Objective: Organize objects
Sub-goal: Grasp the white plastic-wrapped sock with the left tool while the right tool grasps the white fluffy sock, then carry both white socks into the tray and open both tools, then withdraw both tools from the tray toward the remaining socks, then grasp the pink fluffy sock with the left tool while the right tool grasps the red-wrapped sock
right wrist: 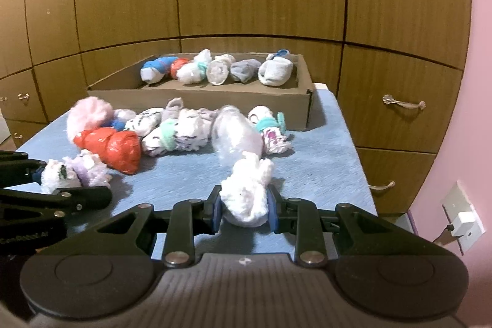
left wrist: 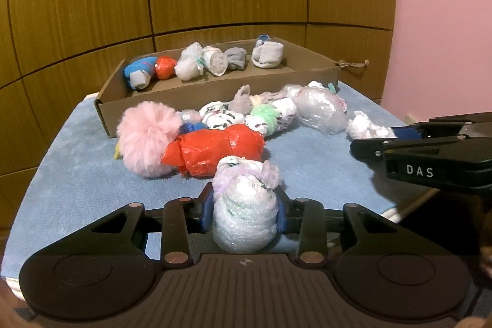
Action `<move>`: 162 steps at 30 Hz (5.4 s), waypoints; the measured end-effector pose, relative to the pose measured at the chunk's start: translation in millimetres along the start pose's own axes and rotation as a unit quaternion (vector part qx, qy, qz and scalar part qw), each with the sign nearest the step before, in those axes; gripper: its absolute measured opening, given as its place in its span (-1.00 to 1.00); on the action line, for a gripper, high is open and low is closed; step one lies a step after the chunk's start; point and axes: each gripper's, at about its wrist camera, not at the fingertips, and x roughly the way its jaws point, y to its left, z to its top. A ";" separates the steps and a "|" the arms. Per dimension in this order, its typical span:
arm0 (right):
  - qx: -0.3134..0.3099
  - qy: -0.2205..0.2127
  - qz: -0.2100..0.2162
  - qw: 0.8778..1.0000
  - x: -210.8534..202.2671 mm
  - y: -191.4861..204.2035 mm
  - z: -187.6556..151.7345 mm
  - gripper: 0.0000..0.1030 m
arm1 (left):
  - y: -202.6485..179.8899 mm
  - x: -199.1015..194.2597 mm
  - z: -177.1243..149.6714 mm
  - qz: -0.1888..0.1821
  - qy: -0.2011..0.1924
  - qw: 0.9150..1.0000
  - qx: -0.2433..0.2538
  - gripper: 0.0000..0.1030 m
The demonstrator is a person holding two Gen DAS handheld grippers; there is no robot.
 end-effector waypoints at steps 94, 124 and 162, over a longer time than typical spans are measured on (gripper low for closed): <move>-0.190 0.144 0.165 0.957 244.9 113.3 176.8 -0.12 | 193.1 117.7 168.6 0.027 0.052 0.989 -0.139 0.69; -0.150 0.125 0.164 0.967 190.1 86.7 191.8 0.14 | 179.7 70.0 144.7 0.034 0.056 0.990 -0.124 0.69; -0.037 0.008 0.100 0.994 68.5 99.9 50.5 0.41 | 145.4 -7.7 42.7 0.039 0.035 0.996 -0.067 0.77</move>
